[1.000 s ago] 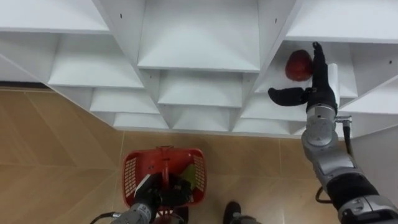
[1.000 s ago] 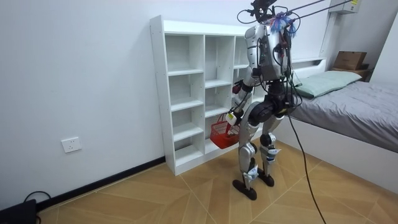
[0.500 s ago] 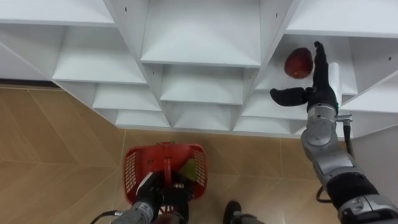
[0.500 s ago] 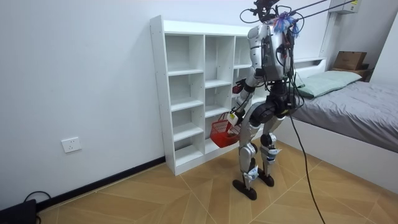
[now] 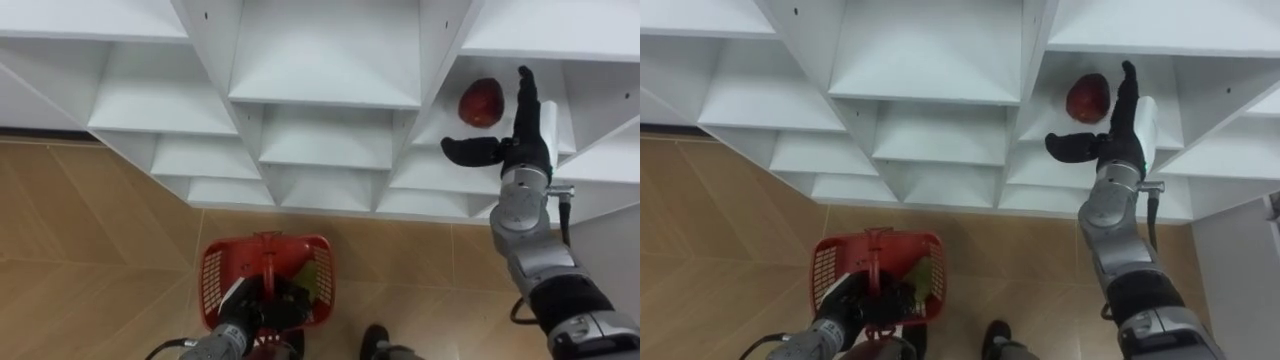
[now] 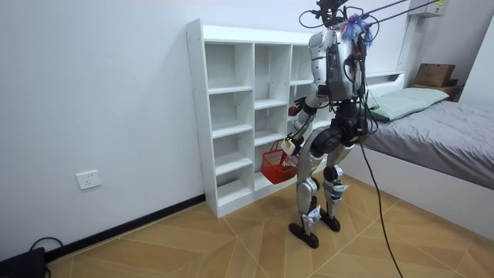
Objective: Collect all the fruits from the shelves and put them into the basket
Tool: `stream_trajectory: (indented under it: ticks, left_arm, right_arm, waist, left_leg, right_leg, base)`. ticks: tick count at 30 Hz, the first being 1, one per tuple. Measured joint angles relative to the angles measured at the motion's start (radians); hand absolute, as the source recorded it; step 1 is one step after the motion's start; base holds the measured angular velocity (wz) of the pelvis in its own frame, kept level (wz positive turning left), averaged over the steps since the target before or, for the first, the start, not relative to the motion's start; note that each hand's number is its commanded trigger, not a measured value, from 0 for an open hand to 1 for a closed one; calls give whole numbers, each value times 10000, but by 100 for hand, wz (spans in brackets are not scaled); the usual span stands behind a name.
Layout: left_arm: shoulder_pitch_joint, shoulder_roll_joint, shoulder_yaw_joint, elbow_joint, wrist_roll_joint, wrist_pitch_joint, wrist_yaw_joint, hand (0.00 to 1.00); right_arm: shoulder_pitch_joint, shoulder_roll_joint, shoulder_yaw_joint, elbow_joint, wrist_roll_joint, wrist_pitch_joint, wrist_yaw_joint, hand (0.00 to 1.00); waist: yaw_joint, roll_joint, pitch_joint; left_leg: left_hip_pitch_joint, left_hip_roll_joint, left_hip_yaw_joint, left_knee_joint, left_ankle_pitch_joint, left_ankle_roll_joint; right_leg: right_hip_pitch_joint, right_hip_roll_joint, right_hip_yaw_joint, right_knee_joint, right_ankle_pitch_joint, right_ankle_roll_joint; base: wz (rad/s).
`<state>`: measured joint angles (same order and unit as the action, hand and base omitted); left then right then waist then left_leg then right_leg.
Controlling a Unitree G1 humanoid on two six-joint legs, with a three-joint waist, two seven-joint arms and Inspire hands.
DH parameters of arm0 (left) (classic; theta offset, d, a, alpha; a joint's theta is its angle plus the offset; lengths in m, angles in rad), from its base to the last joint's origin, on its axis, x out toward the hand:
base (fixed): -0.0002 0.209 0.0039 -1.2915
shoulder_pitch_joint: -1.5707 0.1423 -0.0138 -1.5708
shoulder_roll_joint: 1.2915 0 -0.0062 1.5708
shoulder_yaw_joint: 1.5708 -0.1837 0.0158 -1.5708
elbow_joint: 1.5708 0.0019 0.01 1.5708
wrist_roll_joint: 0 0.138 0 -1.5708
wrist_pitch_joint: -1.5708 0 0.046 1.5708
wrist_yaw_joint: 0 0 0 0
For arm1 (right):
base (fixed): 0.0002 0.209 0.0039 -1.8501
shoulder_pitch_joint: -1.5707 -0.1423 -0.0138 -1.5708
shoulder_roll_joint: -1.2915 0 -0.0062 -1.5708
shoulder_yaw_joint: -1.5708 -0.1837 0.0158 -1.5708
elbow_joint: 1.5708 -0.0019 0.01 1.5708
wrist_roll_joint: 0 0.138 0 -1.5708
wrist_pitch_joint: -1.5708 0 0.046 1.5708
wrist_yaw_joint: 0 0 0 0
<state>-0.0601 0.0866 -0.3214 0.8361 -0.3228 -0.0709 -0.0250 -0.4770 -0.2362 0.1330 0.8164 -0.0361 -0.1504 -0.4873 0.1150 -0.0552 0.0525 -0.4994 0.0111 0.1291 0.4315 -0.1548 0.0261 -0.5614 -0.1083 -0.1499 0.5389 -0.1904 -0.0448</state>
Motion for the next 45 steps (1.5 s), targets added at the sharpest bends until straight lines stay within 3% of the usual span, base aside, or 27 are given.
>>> stream_trajectory:
  ticks: [20, 33, 40, 45]
  left_arm:
    - [-52, 76, -147, -6, 55, 7, 137, 100]
    - [-59, 19, -181, 3, -26, 131, 137, 100]
    - [-59, 58, -166, 1, -4, 191, 121, 100]
    - [-107, 73, -163, 0, -3, 190, 97, 100]
  right_arm:
    - [3, 13, 12, 13, 2493, 2, 642, 0]
    - [-36, -26, 7, 24, 955, 9, 588, 0]
    - [-249, -105, 6, 326, 375, 380, 258, 0]
    - [-434, -243, 7, 327, 280, 431, 160, 0]
  waist:
    - [1, 42, -28]
    - [22, 25, -16]
    - [41, -105, 60]
    - [46, -161, 84]
  left_leg:
    - [-77, 100, -2, 183, -39, -14]
    - [-130, 84, 2, 126, -35, -12]
    - [-172, 76, 51, 79, -33, -13]
    - [-337, 68, 57, 89, -34, -12]
  right_leg:
    - [71, 75, -64, -48, 43, -31]
    - [-1, 28, -108, 14, 23, -37]
    - [-117, 42, -19, -9, 22, -35]
    - [-300, 43, 8, 1, 21, -32]
  base:
    - [0]
    - [0]
    - [-2]
    - [0]
